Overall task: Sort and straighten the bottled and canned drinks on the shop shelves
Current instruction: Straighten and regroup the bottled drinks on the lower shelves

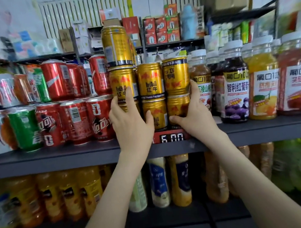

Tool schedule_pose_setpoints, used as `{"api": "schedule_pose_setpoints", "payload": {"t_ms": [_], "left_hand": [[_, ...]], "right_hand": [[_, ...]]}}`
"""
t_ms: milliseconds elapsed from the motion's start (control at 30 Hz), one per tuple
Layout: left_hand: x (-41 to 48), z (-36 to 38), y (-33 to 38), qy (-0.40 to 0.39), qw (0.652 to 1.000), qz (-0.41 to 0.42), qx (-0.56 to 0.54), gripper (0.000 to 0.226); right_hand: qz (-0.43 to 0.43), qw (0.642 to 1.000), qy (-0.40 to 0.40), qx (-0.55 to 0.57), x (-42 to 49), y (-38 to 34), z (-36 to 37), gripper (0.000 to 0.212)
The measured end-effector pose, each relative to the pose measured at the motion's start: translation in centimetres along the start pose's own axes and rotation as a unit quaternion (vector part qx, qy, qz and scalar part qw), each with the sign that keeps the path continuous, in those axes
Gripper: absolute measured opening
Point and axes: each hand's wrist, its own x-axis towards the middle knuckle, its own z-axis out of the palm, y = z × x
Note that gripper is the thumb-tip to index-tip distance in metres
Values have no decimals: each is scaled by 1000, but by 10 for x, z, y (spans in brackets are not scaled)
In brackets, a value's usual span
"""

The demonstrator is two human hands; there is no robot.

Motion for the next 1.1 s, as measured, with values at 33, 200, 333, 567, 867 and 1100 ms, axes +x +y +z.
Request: {"api": "schedule_pose_setpoints", "payload": {"t_ms": [33, 200, 333, 567, 867, 1100], "left_hand": [[-1, 1, -1, -6, 1000, -6, -8, 72], [-2, 4, -2, -23, 999, -30, -15, 77], [1, 2, 2, -15, 999, -40, 3, 81], [-14, -3, 23, 43, 999, -8, 18, 81], [-34, 35, 121, -101, 965, 171, -170, 54], [-18, 73, 155, -254, 929, 123, -238, 82]], "right_hand": [[-3, 1000, 5, -10, 0, 0, 0, 109], [-16, 999, 6, -31, 0, 3, -1, 112], [-18, 1000, -21, 13, 1, 8, -7, 106], [-41, 977, 201, -63, -30, 28, -43, 57], [65, 968, 146, -192, -19, 67, -75, 77], [42, 978, 106, -172, -18, 83, -96, 61]]}}
